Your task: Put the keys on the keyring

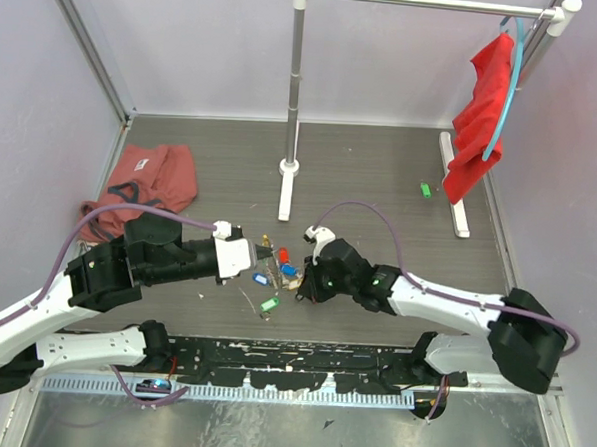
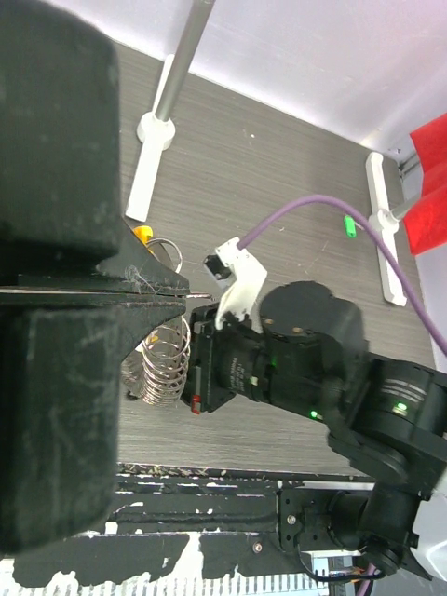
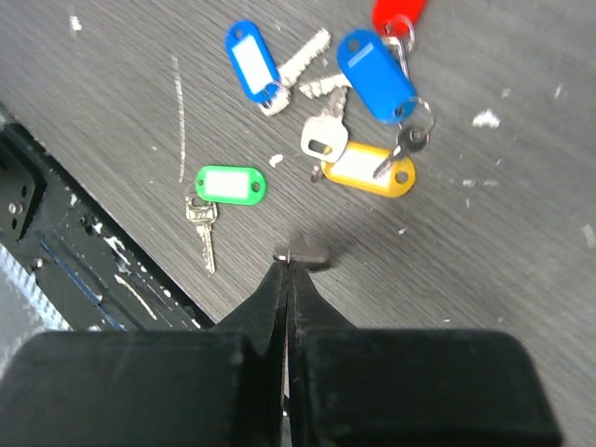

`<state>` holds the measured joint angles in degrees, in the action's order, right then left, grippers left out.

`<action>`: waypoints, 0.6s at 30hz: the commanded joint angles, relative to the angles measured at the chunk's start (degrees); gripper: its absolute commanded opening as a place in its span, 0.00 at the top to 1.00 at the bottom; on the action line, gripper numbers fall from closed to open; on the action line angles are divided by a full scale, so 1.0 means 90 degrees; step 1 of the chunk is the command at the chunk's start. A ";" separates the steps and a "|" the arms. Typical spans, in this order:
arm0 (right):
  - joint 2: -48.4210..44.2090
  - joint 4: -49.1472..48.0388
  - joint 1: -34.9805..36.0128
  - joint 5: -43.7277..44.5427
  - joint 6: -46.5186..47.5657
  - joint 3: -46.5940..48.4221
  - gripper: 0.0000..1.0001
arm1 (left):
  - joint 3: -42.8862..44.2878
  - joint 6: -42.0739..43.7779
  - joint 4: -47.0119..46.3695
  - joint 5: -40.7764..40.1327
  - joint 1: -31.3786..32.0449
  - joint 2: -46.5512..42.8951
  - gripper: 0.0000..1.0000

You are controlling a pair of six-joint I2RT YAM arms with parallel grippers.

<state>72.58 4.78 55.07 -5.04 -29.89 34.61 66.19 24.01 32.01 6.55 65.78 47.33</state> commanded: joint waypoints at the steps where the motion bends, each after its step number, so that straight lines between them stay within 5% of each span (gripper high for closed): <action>1: -0.0831 0.0018 0.0032 0.0263 0.1276 0.0317 0.99 | -0.0075 0.0001 -0.0395 -0.0177 0.0018 -0.0084 1.00; 18: -0.2771 0.1792 0.0032 -0.0406 0.3757 0.2332 0.99 | 0.0754 0.0194 -0.0069 -0.0219 0.0200 0.0489 1.00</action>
<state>50.22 15.94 55.07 -5.26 -1.87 48.38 68.86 24.27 32.25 4.95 66.02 50.89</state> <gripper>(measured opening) 0.030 0.007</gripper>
